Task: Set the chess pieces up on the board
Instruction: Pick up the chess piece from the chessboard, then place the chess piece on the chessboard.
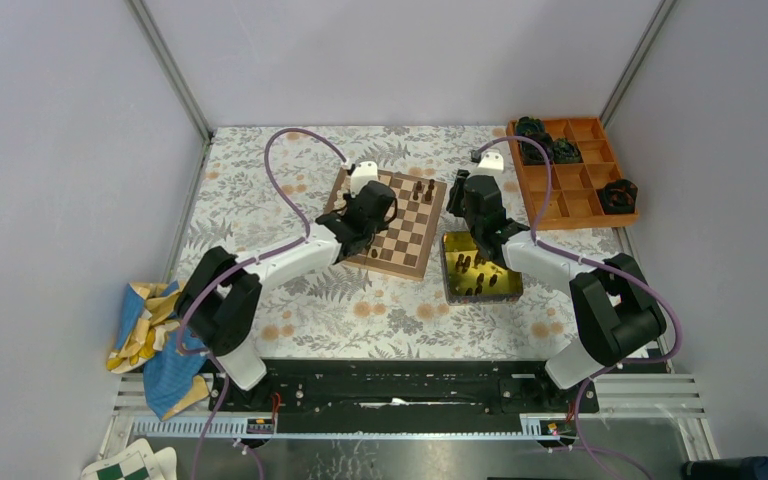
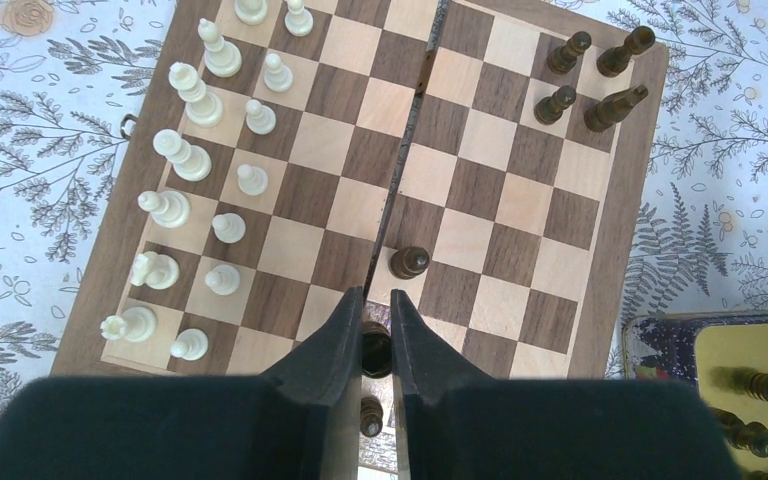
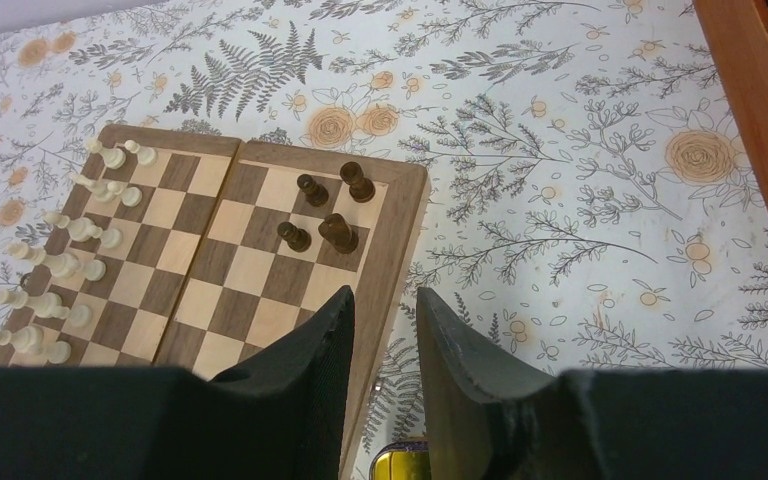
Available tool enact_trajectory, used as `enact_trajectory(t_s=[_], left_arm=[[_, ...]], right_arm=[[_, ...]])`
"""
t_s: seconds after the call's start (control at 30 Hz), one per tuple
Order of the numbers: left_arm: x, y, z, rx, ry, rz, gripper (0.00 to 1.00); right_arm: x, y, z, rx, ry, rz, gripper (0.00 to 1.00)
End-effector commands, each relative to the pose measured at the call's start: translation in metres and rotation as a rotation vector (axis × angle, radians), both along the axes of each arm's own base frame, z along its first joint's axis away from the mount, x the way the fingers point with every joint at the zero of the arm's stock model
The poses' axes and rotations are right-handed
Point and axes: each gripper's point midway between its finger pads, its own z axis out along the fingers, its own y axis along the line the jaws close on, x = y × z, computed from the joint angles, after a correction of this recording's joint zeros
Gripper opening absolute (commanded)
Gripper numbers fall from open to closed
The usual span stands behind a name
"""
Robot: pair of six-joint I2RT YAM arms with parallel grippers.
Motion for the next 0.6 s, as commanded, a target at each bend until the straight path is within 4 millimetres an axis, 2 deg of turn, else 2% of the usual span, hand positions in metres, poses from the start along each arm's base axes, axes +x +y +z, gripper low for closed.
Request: enact_trajectory(t_s=[0.0, 0.23, 0.43, 0.57], left_arm=[[0.005, 0.003, 0.032, 0.006, -0.049, 0.019, 0.03], [0.023, 0.008, 0.057, 0.027, -0.074, 0.029, 0.02], [0.051, 0.019, 0.057, -0.023, -0.067, 0.054, 0.00], [0.068, 0.018, 0.053, -0.057, -0.067, 0.064, 0.00]], right_arm=[[0.010, -0.008, 0.021, -0.009, -0.073, -0.041, 0.36], [0.017, -0.008, 0.013, -0.035, -0.065, -0.051, 0.36], [0.023, -0.006, 0.011, -0.043, -0.075, -0.052, 0.36], [0.025, -0.007, 0.010, -0.050, -0.081, -0.056, 0.36]])
